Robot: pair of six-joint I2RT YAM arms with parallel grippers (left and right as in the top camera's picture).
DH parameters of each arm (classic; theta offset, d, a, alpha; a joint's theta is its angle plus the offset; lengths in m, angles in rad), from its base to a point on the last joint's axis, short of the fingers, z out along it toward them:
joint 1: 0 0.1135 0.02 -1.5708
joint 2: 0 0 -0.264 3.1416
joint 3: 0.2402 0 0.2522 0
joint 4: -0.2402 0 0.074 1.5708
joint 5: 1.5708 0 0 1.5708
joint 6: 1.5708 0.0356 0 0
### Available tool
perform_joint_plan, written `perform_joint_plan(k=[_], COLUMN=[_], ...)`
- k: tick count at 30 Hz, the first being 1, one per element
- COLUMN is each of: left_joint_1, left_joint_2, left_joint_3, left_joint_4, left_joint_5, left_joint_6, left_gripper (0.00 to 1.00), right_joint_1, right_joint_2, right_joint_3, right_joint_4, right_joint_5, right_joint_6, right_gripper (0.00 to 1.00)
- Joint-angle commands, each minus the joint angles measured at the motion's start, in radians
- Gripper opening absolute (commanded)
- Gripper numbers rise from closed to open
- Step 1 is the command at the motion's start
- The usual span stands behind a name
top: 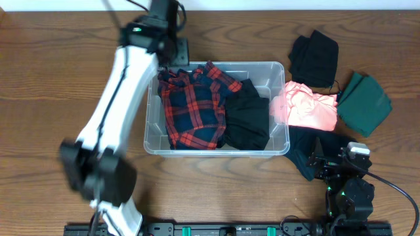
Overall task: Pack container
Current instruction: 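Push the plaid shirt down into the bin's left side with left gripper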
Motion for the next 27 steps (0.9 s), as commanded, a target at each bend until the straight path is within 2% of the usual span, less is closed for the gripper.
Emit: perform_joint_plan(k=[1, 6, 9, 13, 18, 27], left_joint_1=[-0.019, -0.079, -0.136, -0.187, -0.164, -0.068], left_joint_2=[-0.093, -0.074, -0.048, -0.003, 0.078, 0.175], left_joint_3=[0.021, -0.049, -0.145, -0.328, -0.471, -0.482], left_joint_4=[-0.100, -0.210, -0.212, -0.128, 0.030, 0.126], left_joint_5=[0.018, 0.167, 0.171, 0.156, 0.140, 0.125], left_joint_6=[-0.041, -0.039, -0.015, 0.001, -0.018, -0.014], left_gripper=[0.53, 0.53, 0.53, 0.53, 0.53, 0.55], right_joint_1=[0.007, 0.007, 0.007, 0.007, 0.007, 0.007], right_joint_2=[-0.005, -0.005, -0.005, -0.005, -0.005, -0.005], right_joint_3=[-0.003, -0.003, -0.003, -0.003, -0.003, -0.003], right_joint_4=[-0.001, -0.001, -0.001, -0.001, -0.001, -0.001], right_joint_5=[0.000, 0.000, 0.000, 0.000, 0.000, 0.000], right_joint_6=[-0.014, -0.014, -0.014, -0.014, -0.014, -0.014], right_gripper=[0.99, 0.99, 0.99, 0.99, 0.99, 0.99])
